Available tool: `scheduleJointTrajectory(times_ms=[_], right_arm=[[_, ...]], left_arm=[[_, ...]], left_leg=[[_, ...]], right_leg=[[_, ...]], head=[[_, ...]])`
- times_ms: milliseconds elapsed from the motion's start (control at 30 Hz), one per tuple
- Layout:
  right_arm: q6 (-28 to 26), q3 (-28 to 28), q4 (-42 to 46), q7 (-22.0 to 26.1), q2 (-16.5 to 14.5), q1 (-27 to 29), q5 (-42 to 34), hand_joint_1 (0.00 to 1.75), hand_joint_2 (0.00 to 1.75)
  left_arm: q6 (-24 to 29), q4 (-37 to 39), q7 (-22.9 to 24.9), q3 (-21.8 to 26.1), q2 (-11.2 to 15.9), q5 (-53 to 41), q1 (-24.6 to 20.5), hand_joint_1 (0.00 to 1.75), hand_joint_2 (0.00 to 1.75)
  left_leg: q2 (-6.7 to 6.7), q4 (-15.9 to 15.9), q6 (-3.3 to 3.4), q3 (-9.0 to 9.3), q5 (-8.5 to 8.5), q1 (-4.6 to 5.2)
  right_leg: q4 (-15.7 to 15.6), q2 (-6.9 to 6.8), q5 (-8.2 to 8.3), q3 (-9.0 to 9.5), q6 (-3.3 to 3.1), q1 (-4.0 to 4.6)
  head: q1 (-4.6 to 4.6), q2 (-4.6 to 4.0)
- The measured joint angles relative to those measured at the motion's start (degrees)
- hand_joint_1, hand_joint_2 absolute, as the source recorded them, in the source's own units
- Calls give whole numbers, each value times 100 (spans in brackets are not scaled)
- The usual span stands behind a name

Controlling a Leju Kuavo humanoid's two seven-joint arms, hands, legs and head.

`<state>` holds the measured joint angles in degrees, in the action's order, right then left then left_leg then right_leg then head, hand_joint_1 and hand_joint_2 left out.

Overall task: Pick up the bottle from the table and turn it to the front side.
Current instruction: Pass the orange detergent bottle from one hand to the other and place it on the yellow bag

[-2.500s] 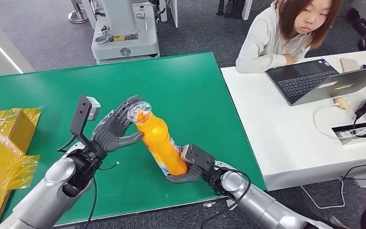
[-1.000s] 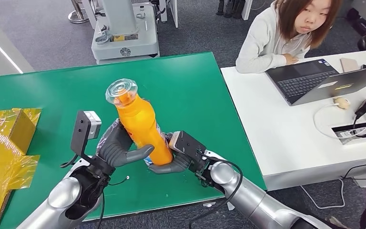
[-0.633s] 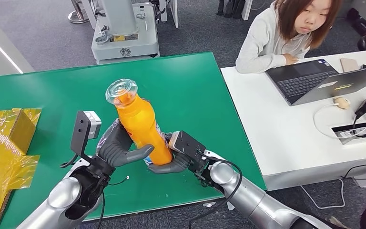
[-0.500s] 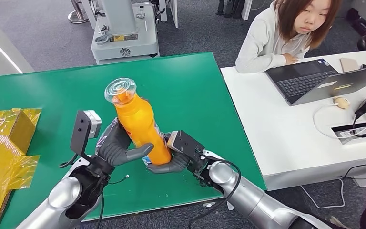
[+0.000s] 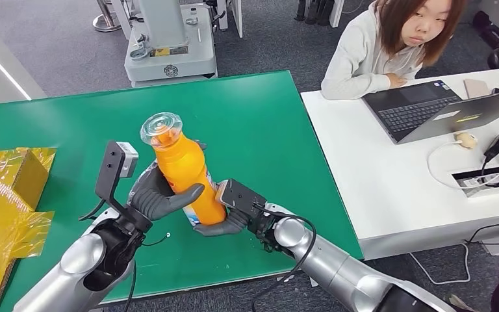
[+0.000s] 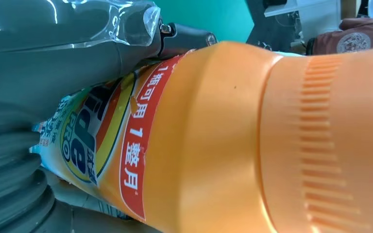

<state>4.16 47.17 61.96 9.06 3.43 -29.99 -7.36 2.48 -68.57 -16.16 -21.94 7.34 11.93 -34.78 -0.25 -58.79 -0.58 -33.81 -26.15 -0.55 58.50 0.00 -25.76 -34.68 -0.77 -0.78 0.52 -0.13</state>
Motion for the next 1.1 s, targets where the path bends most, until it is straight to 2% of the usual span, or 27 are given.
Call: scheduleJointTrajectory(times_ms=[533,567,667,700,800,900,1000,1100], right_arm=[[-84,52,-87,44,-13,10,-9,175,175],[-84,53,-87,44,-13,10,-9,168,175],[-85,54,-87,52,-13,14,-15,37,175],[-84,55,-87,62,-13,18,-24,0,175],[-50,58,-86,149,-10,54,-127,0,175],[31,24,-6,279,38,172,-407,0,175],[36,-63,258,368,161,313,-580,0,175],[-2,-222,731,443,380,562,-609,0,175]], left_arm=[[-27,119,3,-4,15,42,-46,175,175],[-27,119,3,-4,15,42,-46,175,175],[-27,119,3,-7,15,36,-46,175,175],[-25,119,1,-9,15,22,-46,175,175],[49,119,-73,-33,15,-137,-46,175,175],[382,119,-284,-97,33,-765,-55,175,175],[986,119,-377,-234,87,-2039,-87,175,175],[1583,120,-179,-410,196,-3830,-135,175,175]], left_leg=[[2,0,0,0,0,0],[2,0,0,0,0,0],[2,0,0,0,0,0],[2,0,0,0,0,0],[2,0,0,0,0,0],[1,0,0,-1,-1,0],[2,-1,0,-1,-2,0],[1,-1,1,-1,-3,1]], right_leg=[[-1,7,0,-4,0,0],[-1,7,0,-4,0,0],[-1,8,0,-4,0,0],[-1,8,0,-4,0,0],[-1,7,0,-4,0,0],[-1,6,0,-4,0,0],[-3,6,0,-4,0,0],[-5,6,-1,-4,1,0]], head=[[0,0],[0,0],[0,0],[0,0],[-1,0],[0,0],[1,0],[1,0]])
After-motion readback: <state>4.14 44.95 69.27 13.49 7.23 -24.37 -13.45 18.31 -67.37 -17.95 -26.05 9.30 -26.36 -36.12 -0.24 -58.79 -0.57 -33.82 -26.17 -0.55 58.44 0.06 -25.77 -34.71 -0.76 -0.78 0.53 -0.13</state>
